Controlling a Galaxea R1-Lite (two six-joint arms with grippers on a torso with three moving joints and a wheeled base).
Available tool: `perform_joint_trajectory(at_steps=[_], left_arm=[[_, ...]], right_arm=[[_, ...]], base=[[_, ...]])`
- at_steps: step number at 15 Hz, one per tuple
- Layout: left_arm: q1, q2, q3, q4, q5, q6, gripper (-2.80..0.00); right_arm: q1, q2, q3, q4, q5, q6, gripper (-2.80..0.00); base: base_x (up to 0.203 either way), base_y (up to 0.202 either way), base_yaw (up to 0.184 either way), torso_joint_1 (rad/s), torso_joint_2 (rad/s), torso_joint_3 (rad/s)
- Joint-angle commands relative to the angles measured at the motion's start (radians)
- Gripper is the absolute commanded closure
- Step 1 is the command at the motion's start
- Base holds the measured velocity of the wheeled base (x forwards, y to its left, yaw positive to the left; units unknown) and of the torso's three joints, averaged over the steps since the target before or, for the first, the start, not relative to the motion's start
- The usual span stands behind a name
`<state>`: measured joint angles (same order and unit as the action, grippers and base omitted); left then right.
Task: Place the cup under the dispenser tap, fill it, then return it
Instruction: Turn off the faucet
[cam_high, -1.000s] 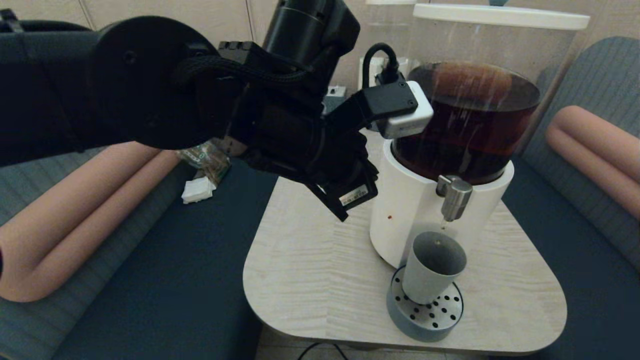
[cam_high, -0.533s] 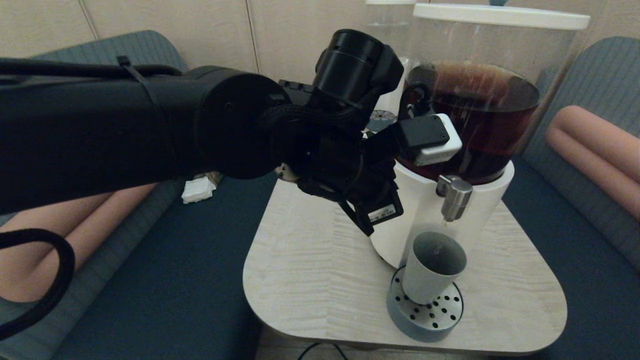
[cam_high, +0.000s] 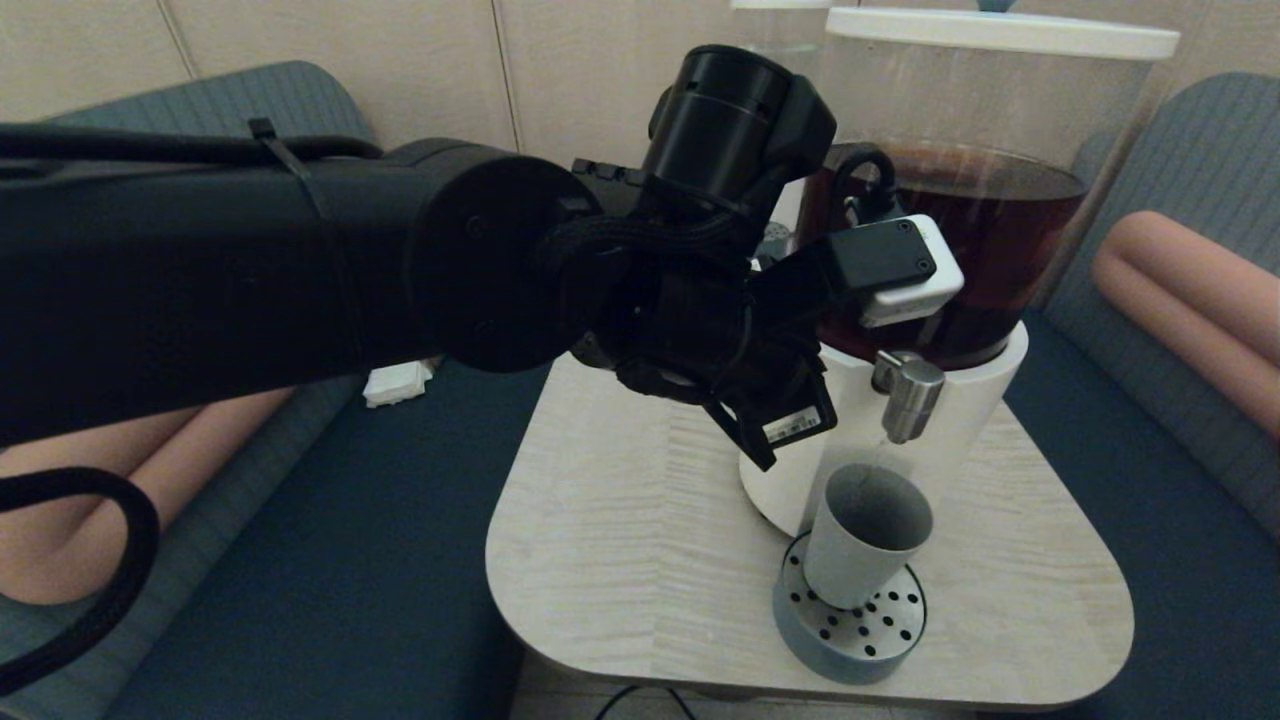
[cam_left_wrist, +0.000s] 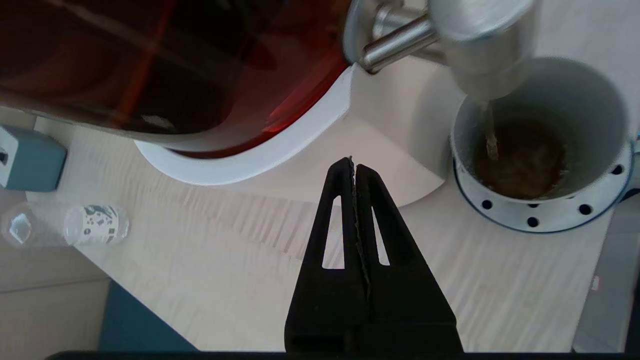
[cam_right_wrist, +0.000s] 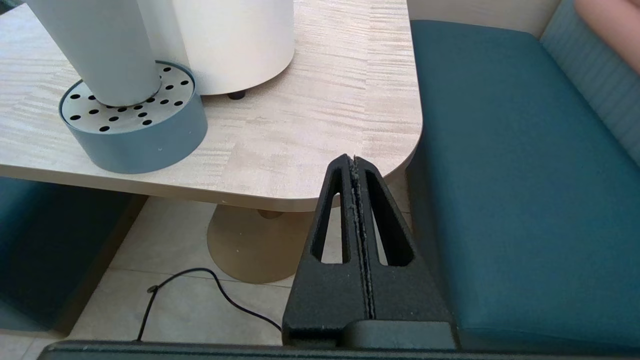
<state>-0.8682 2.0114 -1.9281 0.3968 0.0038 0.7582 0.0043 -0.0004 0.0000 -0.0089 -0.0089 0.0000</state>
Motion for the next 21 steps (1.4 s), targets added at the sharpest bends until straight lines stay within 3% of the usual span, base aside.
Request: perform_joint_trajectory(at_steps=[1, 21], left_arm=[[-0.009, -0.014, 0.000, 0.002, -0.004, 0.003, 0.00], [-0.049, -0.003, 0.000, -0.052, -0.067, -0.003, 0.00]], right_arm=[[0.000, -0.001, 0.000, 0.000, 0.000, 0.000, 0.00], [0.000, -0.001, 0.000, 0.000, 0.000, 0.000, 0.00]], base=[[0.000, 0.000, 0.000, 0.000, 0.00, 0.000], [0.000, 0.000, 0.000, 0.000, 0.00, 0.000]])
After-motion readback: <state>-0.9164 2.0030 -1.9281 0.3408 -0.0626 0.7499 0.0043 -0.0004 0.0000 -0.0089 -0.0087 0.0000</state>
